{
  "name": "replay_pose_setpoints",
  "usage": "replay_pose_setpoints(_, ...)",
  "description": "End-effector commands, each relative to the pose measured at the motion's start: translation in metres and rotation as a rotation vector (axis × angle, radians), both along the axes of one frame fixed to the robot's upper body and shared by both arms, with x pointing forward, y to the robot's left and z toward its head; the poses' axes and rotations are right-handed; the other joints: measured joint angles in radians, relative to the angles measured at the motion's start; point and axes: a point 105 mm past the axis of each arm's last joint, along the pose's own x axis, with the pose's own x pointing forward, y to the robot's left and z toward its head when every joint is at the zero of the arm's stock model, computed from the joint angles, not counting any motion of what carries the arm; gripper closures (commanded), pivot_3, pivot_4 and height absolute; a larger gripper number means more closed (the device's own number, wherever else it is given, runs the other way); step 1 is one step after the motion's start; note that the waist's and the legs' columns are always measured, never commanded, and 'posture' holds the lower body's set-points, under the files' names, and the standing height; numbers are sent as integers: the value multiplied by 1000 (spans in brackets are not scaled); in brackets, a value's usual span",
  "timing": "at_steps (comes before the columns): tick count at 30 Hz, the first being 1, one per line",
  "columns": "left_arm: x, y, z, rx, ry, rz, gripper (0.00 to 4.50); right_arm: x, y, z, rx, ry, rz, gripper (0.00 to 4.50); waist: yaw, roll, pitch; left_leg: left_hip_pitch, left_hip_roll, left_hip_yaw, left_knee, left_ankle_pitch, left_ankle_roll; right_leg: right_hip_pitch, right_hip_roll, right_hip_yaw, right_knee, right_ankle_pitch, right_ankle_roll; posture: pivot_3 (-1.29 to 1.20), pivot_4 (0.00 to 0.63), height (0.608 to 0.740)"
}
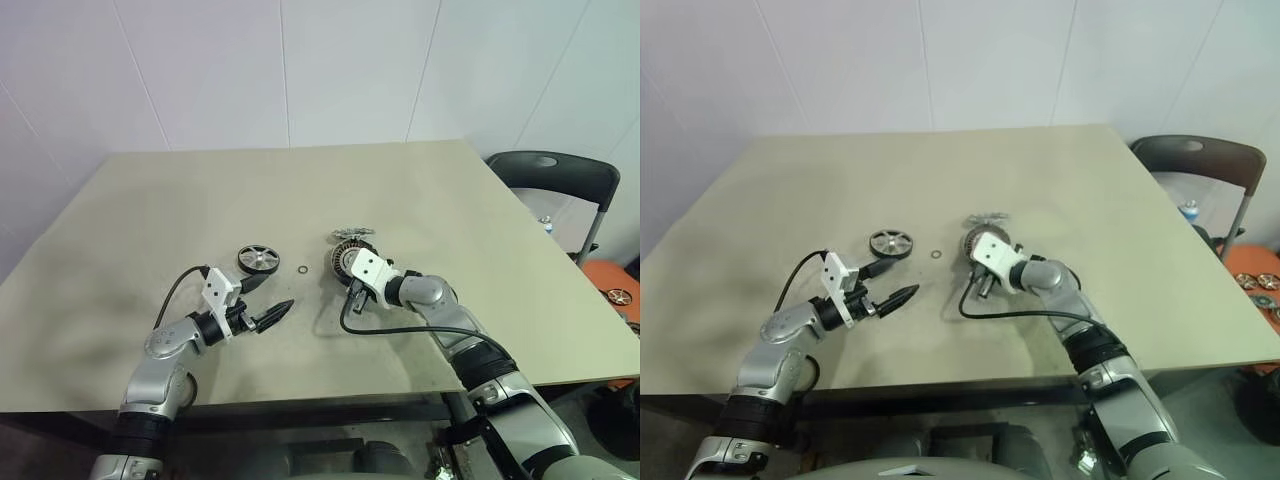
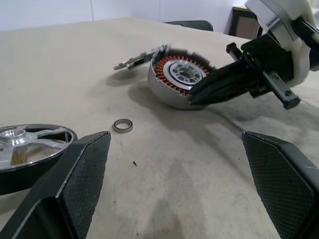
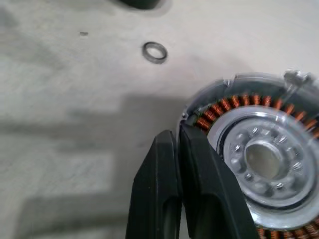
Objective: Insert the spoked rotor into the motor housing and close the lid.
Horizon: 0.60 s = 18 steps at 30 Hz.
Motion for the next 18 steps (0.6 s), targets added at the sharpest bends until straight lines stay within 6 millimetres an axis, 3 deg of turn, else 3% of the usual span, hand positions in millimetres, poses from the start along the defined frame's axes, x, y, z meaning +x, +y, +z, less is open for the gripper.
replay_pose_setpoints(1,4,-1,12,-5,-47,-4,0,7,4,17,35,-44,3,4487,0,0,0,0,0,0,0,0,0,0,0,0,0,0,0,0,0,740)
replay_pose_setpoints(8,4,-1,11,-2,-48,-2,0,-10,13,44,235,90,94,4487,0,0,0,-1,0,0,0,0,0,-1,0,0,0,0,0,0,0,740)
replay_pose_setpoints(12,4,-2,12,-3,-50,-2,0,-40,15,67,295,200,249,4487,1,1,1,-2,0,0,0,0,0,-2,0,0,0,0,0,0,0,740)
replay_pose_setpoints(14,4,-3,12,-5,-50,-4,0,-50,10,61,236,241,283,4487,3,1,1,-2,0,0,0,0,0,-1,-1,0,0,0,0,0,0,740)
replay_pose_setpoints(18,4,-7,11,-8,-47,-8,0,-66,-3,25,71,362,283,4487,4,0,1,-1,0,0,1,0,0,1,-1,-1,-1,0,0,0,0,740)
